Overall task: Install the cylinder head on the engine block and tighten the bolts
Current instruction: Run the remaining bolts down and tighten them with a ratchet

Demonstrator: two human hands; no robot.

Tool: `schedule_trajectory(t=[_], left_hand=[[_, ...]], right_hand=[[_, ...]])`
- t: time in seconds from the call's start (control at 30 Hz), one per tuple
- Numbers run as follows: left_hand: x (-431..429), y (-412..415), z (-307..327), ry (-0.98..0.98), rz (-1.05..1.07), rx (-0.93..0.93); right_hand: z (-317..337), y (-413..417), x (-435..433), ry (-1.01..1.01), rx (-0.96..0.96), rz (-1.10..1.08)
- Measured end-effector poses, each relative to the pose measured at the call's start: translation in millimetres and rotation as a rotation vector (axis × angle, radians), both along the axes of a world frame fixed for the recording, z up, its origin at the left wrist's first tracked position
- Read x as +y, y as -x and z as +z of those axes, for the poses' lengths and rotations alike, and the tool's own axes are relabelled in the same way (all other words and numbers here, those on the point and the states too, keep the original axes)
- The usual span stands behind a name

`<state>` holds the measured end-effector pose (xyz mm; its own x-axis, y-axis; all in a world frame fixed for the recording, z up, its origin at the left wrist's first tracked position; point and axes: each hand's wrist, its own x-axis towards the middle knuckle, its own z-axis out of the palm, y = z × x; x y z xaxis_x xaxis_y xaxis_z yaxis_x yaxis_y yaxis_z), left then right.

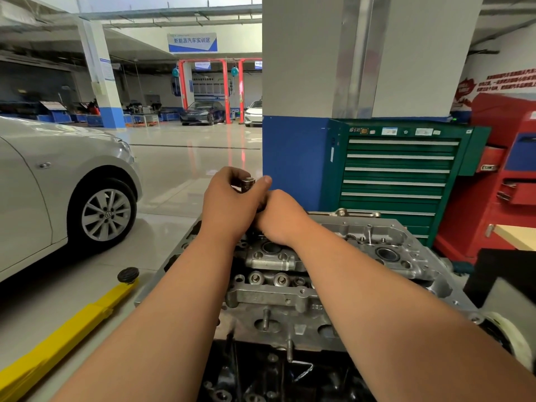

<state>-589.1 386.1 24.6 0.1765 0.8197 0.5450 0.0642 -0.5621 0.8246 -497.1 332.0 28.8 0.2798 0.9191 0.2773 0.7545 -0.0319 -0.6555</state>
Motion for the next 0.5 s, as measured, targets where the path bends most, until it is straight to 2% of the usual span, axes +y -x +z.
schedule_trajectory(t=[0.23,0.37,0.5], left_hand=[[2.4,4.0,1.2,-0.019,0.092,0.009],[2.2,3.4,0.7,-0.039,0.036,0.043],[1.4,0.3,1.3,0.031,-0.048,0.009]], right_hand=[[0.0,0.1,-1.3,0.003,0.053,0.093],[1.2,-1.1,-1.9,-0.006,0.031,0.076],[-0.7,-0.8,2.3,-0.024,-0.002,0.029]])
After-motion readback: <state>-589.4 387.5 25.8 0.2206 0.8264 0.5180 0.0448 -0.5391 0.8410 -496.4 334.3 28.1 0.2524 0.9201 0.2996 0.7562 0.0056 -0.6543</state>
